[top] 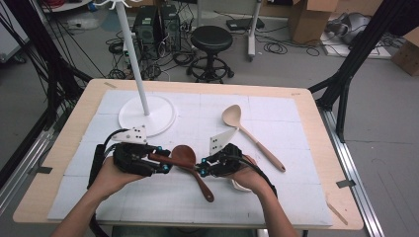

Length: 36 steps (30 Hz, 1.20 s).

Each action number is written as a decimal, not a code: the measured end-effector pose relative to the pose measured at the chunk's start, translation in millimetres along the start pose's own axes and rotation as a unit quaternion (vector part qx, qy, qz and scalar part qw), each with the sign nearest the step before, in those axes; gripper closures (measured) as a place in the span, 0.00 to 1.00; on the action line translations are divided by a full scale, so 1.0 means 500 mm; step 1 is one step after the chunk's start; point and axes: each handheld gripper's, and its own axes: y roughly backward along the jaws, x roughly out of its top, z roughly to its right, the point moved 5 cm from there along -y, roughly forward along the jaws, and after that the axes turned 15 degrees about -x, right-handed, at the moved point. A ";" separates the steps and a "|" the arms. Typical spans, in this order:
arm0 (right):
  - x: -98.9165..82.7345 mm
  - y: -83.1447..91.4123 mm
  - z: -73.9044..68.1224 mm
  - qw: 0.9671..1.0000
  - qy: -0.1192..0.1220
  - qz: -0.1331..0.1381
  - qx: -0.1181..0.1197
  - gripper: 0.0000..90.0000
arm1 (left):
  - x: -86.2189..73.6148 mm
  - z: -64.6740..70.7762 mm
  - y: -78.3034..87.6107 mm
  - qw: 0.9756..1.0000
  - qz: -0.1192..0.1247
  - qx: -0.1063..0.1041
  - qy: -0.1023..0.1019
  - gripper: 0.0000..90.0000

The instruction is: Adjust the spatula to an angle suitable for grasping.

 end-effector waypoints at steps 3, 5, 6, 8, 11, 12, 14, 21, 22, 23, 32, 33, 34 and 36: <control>0.001 0.006 0.002 1.000 -0.003 0.002 -0.005 0.93 | 0.002 -0.006 0.012 1.000 0.012 0.010 0.011 0.48; 0.003 0.009 0.004 1.000 -0.003 0.005 -0.008 0.94 | 0.002 -0.009 0.018 1.000 0.017 0.015 0.014 0.46; 0.005 0.013 0.003 1.000 -0.009 0.005 -0.009 0.94 | 0.002 -0.009 0.019 1.000 0.020 0.017 0.016 0.45; 0.010 0.019 0.004 1.000 -0.008 0.012 -0.011 0.94 | 0.003 -0.011 0.023 0.999 0.023 0.021 0.016 0.43; 0.018 0.028 0.004 1.000 -0.015 0.020 -0.015 0.94 | 0.004 -0.011 0.024 0.999 0.026 0.024 0.018 0.42; 0.022 0.033 0.004 0.999 -0.019 0.022 -0.016 0.94 | 0.004 -0.011 0.024 0.999 0.025 0.024 0.017 0.42; 0.028 0.039 0.005 0.999 -0.019 0.028 -0.020 0.94 | 0.005 -0.010 0.024 0.999 0.027 0.024 0.016 0.43; 0.044 0.061 0.011 0.998 -0.037 0.045 -0.030 0.94 | 0.010 -0.005 0.026 0.999 0.030 0.024 0.017 0.44; 0.047 0.063 0.013 0.998 -0.037 0.049 -0.034 0.94 | 0.012 -0.004 0.027 0.999 0.029 0.023 0.015 0.44; 0.048 0.067 0.014 0.997 -0.041 0.050 -0.034 0.94 | 0.015 -0.003 0.027 0.999 0.029 0.023 0.014 0.45; 0.082 0.096 0.024 0.994 -0.051 0.083 -0.045 0.94 | 0.038 0.003 0.030 0.999 0.033 0.024 0.005 0.47; 0.086 0.097 0.025 0.994 -0.052 0.086 -0.047 0.94 | 0.040 0.004 0.029 0.999 0.034 0.023 0.005 0.47; 0.091 0.098 0.025 0.994 -0.050 0.088 -0.047 0.94 | 0.041 0.005 0.029 0.999 0.034 0.022 0.004 0.47; 0.099 0.099 0.024 0.994 -0.048 0.090 -0.048 0.94 | 0.044 0.007 0.029 0.999 0.031 0.021 0.001 0.47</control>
